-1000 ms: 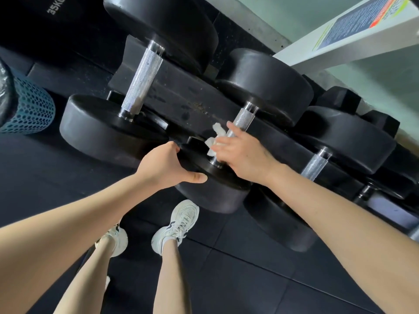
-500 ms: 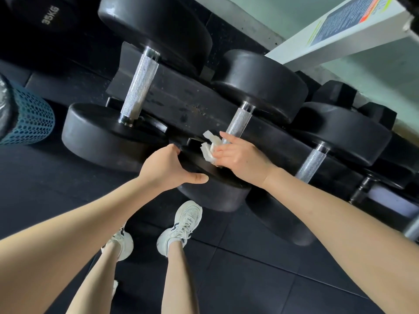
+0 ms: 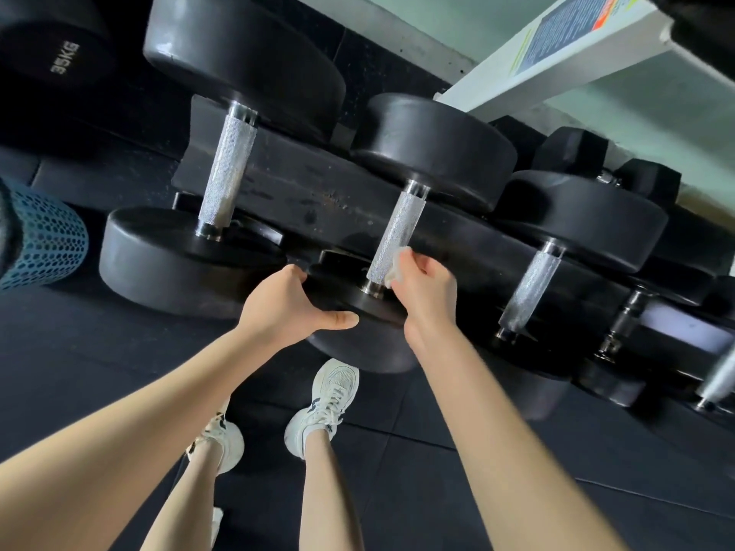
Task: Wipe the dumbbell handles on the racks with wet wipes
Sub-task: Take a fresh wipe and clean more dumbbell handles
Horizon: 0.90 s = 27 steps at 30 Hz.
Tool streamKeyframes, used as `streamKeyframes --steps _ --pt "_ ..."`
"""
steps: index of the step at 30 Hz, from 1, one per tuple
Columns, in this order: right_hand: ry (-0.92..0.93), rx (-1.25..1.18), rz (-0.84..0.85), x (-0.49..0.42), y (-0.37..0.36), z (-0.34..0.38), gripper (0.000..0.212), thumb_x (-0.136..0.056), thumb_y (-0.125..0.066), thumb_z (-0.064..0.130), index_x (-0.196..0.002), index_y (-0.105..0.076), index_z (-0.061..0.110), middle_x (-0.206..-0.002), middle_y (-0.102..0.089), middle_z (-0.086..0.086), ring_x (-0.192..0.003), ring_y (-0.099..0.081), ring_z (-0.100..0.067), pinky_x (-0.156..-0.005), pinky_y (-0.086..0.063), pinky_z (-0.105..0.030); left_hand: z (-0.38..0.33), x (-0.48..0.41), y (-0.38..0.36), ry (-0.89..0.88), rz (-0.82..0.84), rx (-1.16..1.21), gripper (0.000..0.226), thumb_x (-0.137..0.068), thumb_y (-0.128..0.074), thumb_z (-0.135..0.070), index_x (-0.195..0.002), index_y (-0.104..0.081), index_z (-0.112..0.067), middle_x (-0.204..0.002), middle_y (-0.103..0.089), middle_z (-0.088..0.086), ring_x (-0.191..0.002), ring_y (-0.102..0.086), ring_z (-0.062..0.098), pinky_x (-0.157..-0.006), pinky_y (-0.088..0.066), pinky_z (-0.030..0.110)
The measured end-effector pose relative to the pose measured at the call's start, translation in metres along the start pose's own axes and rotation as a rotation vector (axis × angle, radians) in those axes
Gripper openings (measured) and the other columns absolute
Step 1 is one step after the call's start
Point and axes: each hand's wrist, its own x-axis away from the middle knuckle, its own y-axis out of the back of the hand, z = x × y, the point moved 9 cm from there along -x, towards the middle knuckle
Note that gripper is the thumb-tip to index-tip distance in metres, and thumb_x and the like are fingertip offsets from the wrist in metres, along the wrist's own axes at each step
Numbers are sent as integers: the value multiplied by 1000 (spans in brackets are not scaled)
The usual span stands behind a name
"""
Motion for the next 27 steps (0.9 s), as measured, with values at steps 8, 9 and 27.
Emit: streamKeyframes --steps 8,9,27 --pt "37 -429 -189 -29 -8 46 31 -93 -55 6 -123 -58 7 -86 -59 4 -65 -52 -2 -57 -43 -5 -7 0 2 -33 14 -5 60 -56 -87 -46 -93 -47 -20 -77 -48 -19 -84 -52 12 -73 -42 27" --pt "46 -354 -198 -28 -9 44 25 -93 -56 11 -117 -63 7 -81 -59 5 -67 -52 -3 -62 -45 -9 -6 -1 1 -29 21 -8 61 -54 -87 -47 -94 -50 -18 -78 -51 -17 -84 -54 12 -73 -44 28" --pt "102 145 -265 -28 -2 27 36 -78 -64 13 -49 -43 18 -52 -38 7 -57 -37 -16 -55 -34 -24 -10 -1 3 1 41 -44 74 -56 -86 -47 -111 -54 -10 -85 -50 -12 -85 -50 12 -75 -42 27"
